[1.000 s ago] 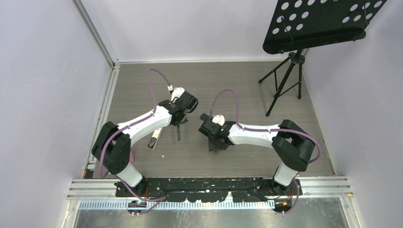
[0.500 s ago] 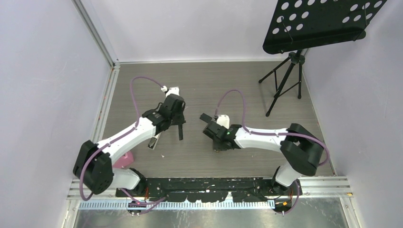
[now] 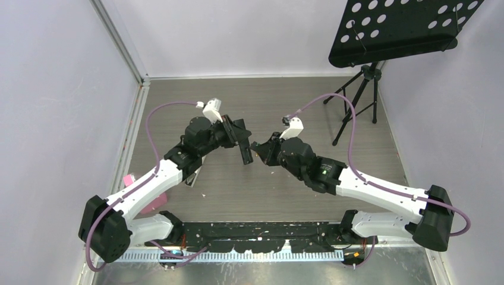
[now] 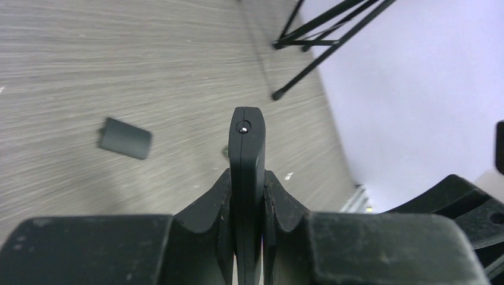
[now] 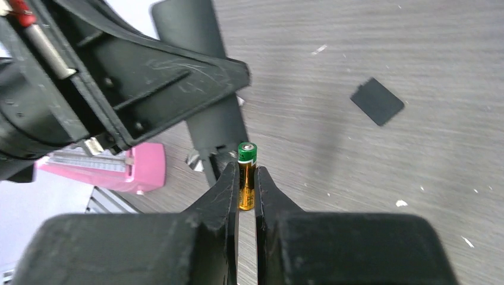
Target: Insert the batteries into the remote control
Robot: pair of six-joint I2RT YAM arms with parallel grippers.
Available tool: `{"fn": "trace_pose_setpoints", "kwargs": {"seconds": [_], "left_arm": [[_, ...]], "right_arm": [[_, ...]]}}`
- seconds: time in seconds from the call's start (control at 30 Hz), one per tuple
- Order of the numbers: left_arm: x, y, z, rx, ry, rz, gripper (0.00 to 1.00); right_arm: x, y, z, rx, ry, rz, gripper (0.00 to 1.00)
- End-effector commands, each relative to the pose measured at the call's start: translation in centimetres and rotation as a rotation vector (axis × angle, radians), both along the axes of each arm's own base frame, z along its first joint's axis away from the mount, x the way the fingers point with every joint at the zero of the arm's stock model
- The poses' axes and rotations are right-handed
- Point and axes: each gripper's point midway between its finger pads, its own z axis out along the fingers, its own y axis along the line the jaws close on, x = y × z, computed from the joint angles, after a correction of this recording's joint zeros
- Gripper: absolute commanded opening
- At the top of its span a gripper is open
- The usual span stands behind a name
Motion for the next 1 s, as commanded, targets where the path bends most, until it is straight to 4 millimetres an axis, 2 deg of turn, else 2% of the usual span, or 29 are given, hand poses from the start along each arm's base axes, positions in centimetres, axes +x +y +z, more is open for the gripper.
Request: {"fn": "trace_pose_setpoints", "kwargs": {"seconds": [0.0, 0.13, 0.37, 0.6, 0.97], "left_arm": [[-0.4, -1.8, 5.6, -0.260, -0.048, -0.049, 0.00], [-0.5, -1.9, 6.2, -0.318, -0.009, -0.037, 0.00], [-0.6, -1.8, 6.5, -0.353, 0.022, -0.020, 0.00], [-0.4, -1.6, 7.0, -0.365, 0.003, -0.020, 0.00], [-0.7, -2.4, 7.1, -0.336, -0.041, -0.092, 0.00]], "right_arm": [[0.8, 1.1, 6.0, 0.099, -0.146, -0.001, 0.03], [0.5, 1.5, 6.7, 0.077, -0.179, 0.022, 0.03], [0.2, 1.2, 6.5, 0.046, -0.193, 0.022, 0.03], [-0.2, 1.2, 6.3, 0.034, -0.189, 0.038, 0.03], [-0.2, 0.8, 7.3, 0.031, -0.202, 0.037, 0.03]]}}
